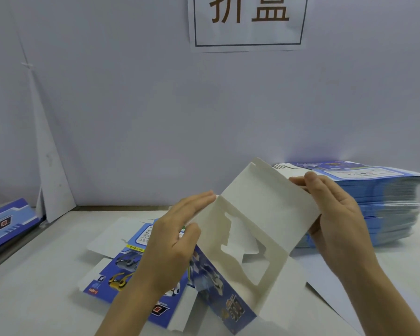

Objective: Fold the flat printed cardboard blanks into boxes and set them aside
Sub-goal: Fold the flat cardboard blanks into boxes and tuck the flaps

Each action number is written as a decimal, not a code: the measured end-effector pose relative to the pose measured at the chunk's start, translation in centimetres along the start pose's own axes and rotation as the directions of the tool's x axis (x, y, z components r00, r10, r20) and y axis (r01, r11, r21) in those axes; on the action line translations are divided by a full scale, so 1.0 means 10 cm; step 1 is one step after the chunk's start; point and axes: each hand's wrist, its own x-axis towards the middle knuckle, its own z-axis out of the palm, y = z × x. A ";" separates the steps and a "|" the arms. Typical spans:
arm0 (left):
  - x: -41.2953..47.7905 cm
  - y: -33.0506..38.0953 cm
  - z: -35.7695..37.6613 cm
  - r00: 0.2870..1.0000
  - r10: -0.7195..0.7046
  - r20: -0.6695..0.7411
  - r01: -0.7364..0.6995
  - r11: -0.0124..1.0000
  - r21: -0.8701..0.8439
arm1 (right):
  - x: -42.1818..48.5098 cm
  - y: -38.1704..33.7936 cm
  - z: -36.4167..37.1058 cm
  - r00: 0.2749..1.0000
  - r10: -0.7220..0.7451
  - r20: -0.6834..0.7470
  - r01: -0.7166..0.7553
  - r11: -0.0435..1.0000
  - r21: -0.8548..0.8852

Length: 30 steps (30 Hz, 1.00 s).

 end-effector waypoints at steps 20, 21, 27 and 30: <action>0.00 -0.02 -0.03 1.000 0.014 0.004 -0.014 1.000 -0.005 | -0.05 0.05 0.12 0.934 0.354 -0.047 -0.353 0.935 0.034; 0.00 -0.02 -0.03 1.000 0.019 0.004 -0.019 1.000 -0.005 | -0.05 0.05 0.12 0.937 0.346 -0.053 -0.345 0.938 0.030; 0.00 0.03 0.00 1.000 -0.008 -0.017 0.008 1.000 0.004 | 0.00 0.05 0.07 0.935 0.355 0.006 -0.354 0.932 0.072; 0.01 0.04 0.02 0.995 -0.067 -0.079 0.066 0.998 -0.013 | 0.04 0.04 0.04 0.904 0.413 0.108 -0.427 0.886 0.182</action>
